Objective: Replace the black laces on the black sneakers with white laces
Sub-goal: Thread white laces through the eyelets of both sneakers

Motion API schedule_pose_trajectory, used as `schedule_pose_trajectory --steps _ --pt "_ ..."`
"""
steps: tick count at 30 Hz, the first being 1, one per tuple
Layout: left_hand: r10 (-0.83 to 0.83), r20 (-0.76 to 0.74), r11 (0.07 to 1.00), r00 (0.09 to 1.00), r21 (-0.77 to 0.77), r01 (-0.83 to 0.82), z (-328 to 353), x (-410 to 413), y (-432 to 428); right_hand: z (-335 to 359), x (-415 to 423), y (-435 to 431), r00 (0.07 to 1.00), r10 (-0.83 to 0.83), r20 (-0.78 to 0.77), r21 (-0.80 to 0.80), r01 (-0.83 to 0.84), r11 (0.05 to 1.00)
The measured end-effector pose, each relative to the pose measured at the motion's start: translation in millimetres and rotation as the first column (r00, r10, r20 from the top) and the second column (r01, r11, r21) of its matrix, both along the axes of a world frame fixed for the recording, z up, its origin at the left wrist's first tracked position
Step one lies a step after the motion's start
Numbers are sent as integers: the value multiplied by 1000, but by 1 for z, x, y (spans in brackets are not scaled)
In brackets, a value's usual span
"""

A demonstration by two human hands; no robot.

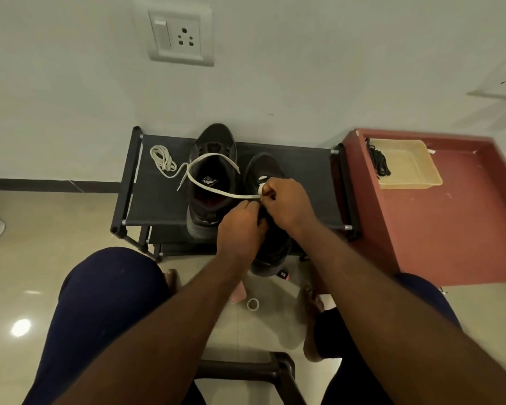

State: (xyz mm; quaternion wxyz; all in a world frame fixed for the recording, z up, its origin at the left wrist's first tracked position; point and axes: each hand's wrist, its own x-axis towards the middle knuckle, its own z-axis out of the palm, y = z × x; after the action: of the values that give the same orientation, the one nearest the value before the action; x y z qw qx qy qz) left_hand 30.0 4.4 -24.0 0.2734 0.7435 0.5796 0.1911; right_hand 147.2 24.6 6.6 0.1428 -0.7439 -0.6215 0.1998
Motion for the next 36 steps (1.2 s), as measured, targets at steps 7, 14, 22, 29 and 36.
schedule_pose_trajectory --steps 7,14,22,29,36 --pt "36 48 999 998 -1 -36 -5 -5 -5 22 -10 -3 973 88 212 -96 -69 993" --pt "32 119 999 992 -25 -29 -11 -3 -4 36 -10 6 930 239 278 -337 -139 931" --pt "-94 115 994 989 -41 99 -8 -3 10 22 0 -23 951 222 216 -361 -134 923" --pt "-161 21 985 987 -52 162 -4 -2 20 9 14 -30 978 199 57 -270 -177 946" --pt "-190 -85 979 978 -86 183 10 7 29 -1 17 -31 998 65 13 -114 -63 991"
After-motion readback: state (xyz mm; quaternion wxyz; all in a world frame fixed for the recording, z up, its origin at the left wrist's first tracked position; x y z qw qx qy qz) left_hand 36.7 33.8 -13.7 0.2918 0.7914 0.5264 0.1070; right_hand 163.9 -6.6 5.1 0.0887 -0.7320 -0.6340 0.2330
